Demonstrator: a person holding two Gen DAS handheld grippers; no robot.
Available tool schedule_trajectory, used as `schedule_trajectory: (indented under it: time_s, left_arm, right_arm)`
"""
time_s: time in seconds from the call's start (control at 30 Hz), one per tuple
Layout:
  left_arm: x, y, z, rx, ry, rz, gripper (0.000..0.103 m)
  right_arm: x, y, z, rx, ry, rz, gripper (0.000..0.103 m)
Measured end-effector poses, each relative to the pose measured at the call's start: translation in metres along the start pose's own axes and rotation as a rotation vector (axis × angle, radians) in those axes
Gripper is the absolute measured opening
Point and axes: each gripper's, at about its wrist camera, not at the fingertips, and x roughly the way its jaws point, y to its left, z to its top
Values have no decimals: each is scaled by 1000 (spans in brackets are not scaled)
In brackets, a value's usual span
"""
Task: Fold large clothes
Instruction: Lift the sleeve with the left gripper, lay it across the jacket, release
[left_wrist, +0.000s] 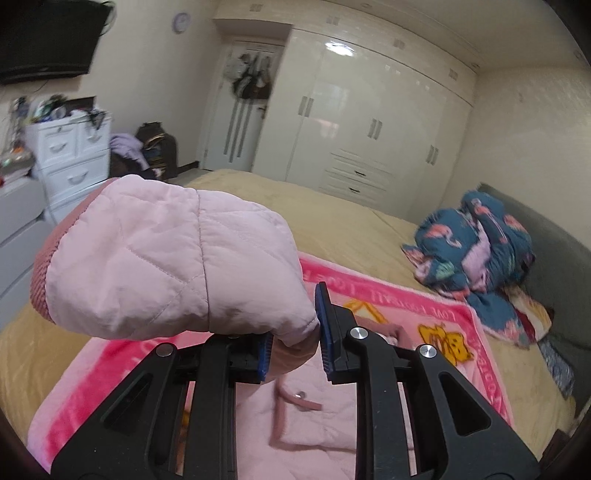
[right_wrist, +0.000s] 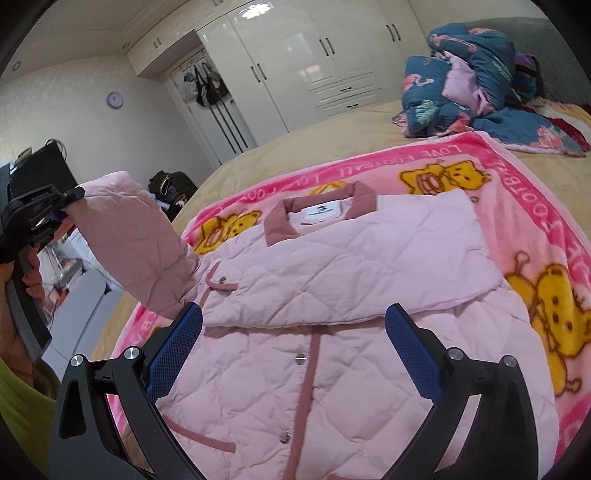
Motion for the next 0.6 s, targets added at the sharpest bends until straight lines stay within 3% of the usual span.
schedule_trajectory:
  time_s: [0.33, 0.6]
  left_arm:
    - [27, -90, -45, 171, 92, -111, 14]
    - [64, -151, -115, 320, 263, -177, 14]
  right_arm:
    - [-23, -54, -2, 96, -34, -45, 99]
    - [-41, -112, -5, 226, -46, -110, 99]
